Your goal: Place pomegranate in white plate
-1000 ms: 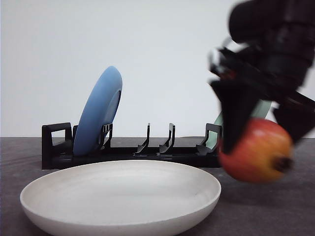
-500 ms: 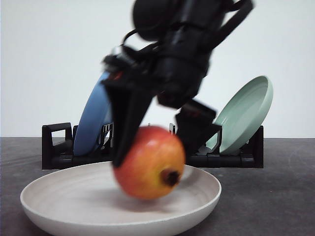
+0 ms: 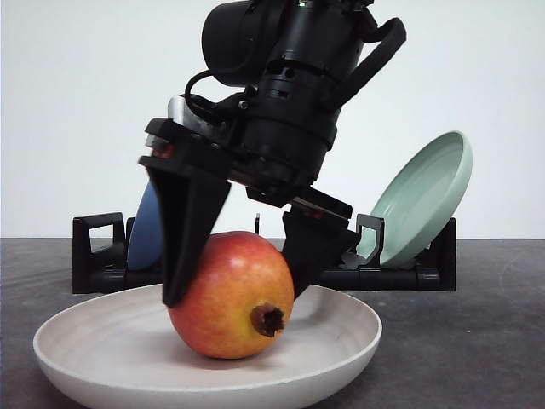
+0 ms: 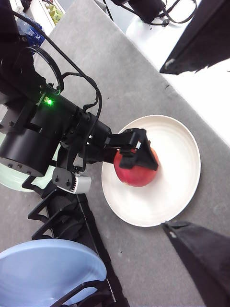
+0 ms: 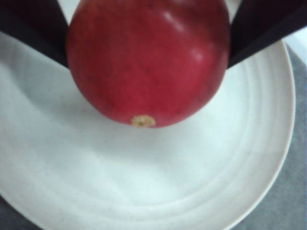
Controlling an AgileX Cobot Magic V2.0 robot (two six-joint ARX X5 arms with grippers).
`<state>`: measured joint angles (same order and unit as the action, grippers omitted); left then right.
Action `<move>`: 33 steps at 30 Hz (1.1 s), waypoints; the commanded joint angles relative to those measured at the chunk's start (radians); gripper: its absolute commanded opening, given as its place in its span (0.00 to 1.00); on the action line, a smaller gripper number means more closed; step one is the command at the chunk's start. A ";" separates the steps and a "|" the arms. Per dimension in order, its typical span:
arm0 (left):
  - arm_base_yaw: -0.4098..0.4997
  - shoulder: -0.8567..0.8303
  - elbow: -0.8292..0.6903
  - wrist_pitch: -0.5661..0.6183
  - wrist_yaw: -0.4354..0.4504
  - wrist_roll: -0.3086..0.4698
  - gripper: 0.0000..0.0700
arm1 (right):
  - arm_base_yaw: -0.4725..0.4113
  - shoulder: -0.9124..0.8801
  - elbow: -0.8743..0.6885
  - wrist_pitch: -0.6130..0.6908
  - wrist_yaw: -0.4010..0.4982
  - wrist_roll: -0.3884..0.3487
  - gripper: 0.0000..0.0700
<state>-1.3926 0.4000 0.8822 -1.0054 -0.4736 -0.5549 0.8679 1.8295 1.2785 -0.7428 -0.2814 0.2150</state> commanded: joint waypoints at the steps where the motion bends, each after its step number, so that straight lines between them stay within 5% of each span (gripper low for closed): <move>1: -0.017 0.003 0.006 0.010 -0.002 -0.010 0.84 | 0.013 0.026 0.017 0.007 -0.003 0.005 0.99; 14: -0.017 0.003 0.006 0.010 -0.002 -0.024 0.84 | -0.018 -0.252 0.061 -0.147 0.001 -0.050 0.99; 22: -0.017 0.003 0.006 0.010 -0.002 -0.034 0.84 | -0.042 -0.635 0.035 -0.355 0.182 -0.066 0.99; 33: -0.017 0.003 0.006 0.067 -0.003 -0.015 0.84 | -0.041 -1.247 -0.246 -0.240 0.285 0.034 0.99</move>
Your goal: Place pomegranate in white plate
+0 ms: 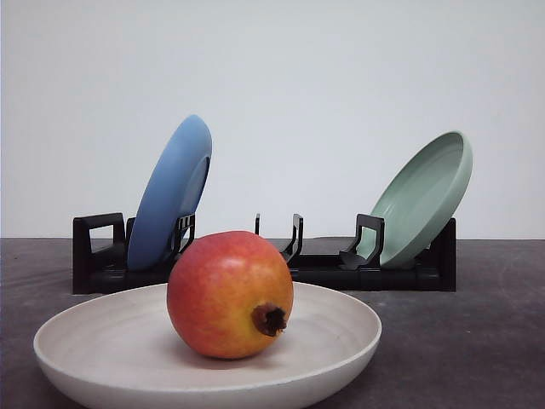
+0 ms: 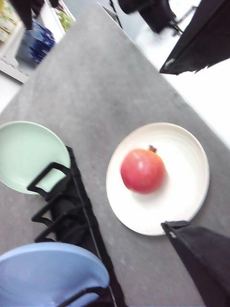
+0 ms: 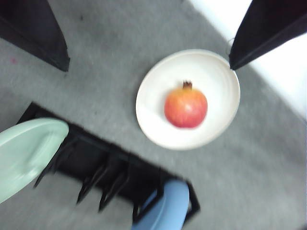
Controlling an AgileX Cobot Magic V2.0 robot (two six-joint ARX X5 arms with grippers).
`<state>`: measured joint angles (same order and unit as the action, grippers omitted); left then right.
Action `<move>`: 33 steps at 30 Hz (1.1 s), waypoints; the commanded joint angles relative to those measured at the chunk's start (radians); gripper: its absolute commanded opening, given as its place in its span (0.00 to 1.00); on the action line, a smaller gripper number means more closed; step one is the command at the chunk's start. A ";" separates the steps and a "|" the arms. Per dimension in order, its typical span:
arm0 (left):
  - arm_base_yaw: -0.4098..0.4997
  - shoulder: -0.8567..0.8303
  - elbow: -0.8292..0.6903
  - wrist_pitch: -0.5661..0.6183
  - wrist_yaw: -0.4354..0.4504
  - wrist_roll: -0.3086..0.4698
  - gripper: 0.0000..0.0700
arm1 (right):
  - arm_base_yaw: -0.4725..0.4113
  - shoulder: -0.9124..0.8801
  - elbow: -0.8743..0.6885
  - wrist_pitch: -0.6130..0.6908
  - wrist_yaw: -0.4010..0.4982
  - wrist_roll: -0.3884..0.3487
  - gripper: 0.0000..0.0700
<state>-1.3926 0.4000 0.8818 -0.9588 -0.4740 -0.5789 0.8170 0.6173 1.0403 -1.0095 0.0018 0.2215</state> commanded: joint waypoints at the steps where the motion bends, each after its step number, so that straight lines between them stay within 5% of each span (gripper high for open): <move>1: -0.017 0.003 0.006 0.033 -0.003 0.019 0.84 | 0.009 -0.079 -0.034 0.049 0.002 0.032 0.99; 7: -0.017 0.004 0.006 0.103 -0.005 0.098 0.84 | 0.010 -0.273 -0.149 0.118 0.000 0.033 0.99; 14: -0.017 0.003 0.006 0.128 -0.005 0.157 0.84 | 0.010 -0.299 -0.155 0.117 0.000 0.033 0.98; 15: -0.017 0.003 0.006 0.127 -0.004 0.167 0.77 | 0.010 -0.299 -0.155 0.115 0.000 0.033 0.90; 16: -0.017 0.004 0.006 0.123 0.005 0.185 0.46 | 0.010 -0.299 -0.155 0.111 -0.001 0.033 0.61; 17: -0.017 0.004 0.006 0.116 0.020 0.212 0.00 | 0.010 -0.299 -0.155 0.107 -0.001 0.032 0.20; 18: -0.017 0.004 0.006 0.114 0.023 0.221 0.06 | 0.010 -0.299 -0.155 0.102 -0.001 0.027 0.00; 19: -0.017 0.004 0.006 0.113 0.022 0.225 0.00 | 0.010 -0.299 -0.155 0.099 0.001 0.027 0.06; 33: -0.017 0.003 0.007 0.121 0.022 0.223 0.00 | 0.010 -0.299 -0.155 0.096 0.001 0.022 0.01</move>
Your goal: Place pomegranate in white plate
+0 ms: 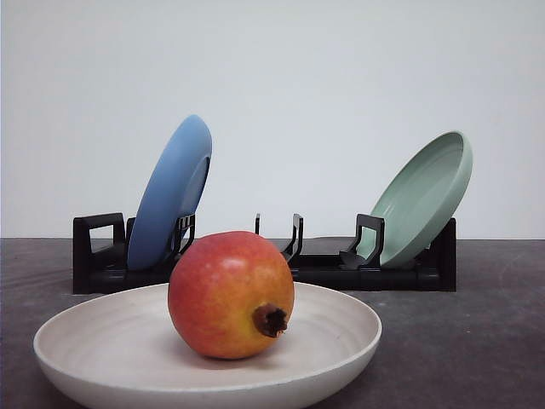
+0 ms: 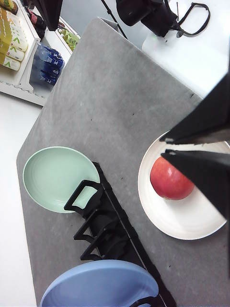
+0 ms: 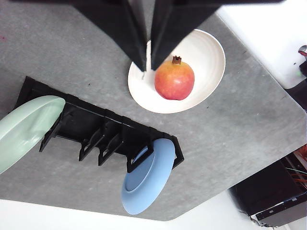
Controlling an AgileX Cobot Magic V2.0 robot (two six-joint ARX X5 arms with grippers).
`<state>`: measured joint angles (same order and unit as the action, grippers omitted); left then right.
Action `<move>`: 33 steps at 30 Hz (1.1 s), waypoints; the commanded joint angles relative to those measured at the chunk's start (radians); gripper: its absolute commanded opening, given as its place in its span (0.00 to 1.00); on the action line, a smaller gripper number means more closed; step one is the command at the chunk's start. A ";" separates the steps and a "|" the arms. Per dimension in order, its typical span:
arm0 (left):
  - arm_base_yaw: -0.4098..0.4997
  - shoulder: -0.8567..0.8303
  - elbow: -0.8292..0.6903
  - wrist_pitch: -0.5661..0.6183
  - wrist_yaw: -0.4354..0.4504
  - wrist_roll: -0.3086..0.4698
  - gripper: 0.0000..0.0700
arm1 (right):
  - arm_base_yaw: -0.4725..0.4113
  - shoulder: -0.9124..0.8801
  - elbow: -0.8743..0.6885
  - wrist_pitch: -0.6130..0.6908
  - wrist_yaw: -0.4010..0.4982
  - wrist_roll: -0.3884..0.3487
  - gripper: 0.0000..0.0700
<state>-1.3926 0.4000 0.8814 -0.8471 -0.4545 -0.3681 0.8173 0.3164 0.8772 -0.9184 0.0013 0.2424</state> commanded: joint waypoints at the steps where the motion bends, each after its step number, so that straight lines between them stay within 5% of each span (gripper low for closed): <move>1: -0.017 0.003 0.007 0.009 0.002 0.012 0.00 | 0.010 0.002 0.008 0.005 0.002 0.002 0.01; 13: 0.038 -0.034 -0.002 0.008 0.006 0.012 0.00 | 0.010 0.002 0.008 0.005 0.002 0.002 0.01; 16: 0.189 -0.036 -0.029 0.029 0.012 0.016 0.00 | 0.010 0.002 0.008 0.005 0.002 0.002 0.01; 19: 0.382 -0.049 -0.097 0.088 0.010 0.097 0.00 | 0.010 0.002 0.008 0.005 0.002 0.001 0.01; 26: 0.861 -0.172 -0.434 0.443 0.115 0.324 0.00 | 0.010 0.002 0.008 0.005 0.000 0.002 0.01; 33: 1.195 -0.335 -0.705 0.624 0.238 0.339 0.00 | 0.010 0.002 0.008 0.005 0.000 0.002 0.01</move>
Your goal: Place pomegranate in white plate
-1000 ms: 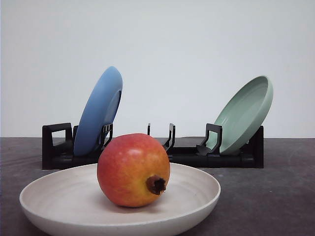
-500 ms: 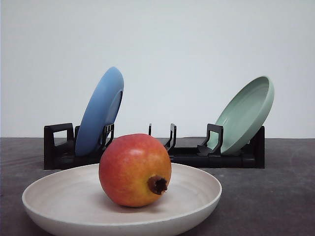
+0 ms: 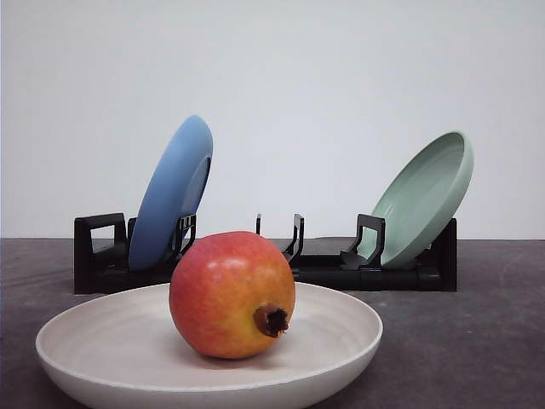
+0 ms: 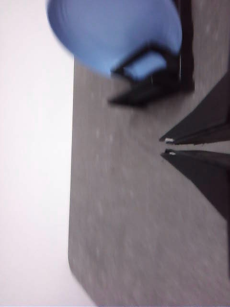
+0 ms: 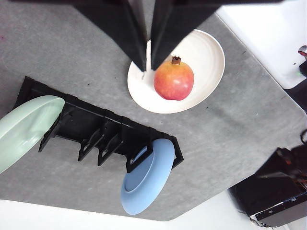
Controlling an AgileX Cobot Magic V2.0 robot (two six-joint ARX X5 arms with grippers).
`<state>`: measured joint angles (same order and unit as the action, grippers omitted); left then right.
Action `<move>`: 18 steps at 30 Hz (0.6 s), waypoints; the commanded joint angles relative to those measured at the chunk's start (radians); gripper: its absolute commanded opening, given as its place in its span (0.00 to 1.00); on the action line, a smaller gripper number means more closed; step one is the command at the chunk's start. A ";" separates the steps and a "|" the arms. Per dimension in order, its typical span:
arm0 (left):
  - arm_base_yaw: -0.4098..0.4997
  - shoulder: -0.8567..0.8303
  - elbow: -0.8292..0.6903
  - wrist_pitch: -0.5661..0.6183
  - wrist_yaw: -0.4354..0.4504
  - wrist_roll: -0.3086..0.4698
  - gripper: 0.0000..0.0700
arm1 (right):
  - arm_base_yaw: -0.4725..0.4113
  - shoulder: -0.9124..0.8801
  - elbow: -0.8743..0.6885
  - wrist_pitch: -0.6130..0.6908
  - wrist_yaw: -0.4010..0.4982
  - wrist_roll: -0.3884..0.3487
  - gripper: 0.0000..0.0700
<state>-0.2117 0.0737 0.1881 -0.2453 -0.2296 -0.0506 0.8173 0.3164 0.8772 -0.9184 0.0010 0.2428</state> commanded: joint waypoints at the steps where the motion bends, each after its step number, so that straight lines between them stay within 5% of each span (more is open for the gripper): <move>1: 0.042 -0.026 -0.037 0.031 0.031 0.024 0.00 | 0.010 0.002 0.008 0.005 0.000 0.001 0.01; 9: 0.146 -0.071 -0.149 0.050 0.151 0.059 0.00 | 0.010 0.002 0.008 0.005 0.000 0.001 0.01; 18: 0.160 -0.071 -0.176 0.057 0.153 0.074 0.00 | 0.010 0.002 0.008 0.005 0.000 0.001 0.01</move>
<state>-0.0528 0.0048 0.0250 -0.1883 -0.0784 0.0045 0.8173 0.3164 0.8772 -0.9188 0.0010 0.2428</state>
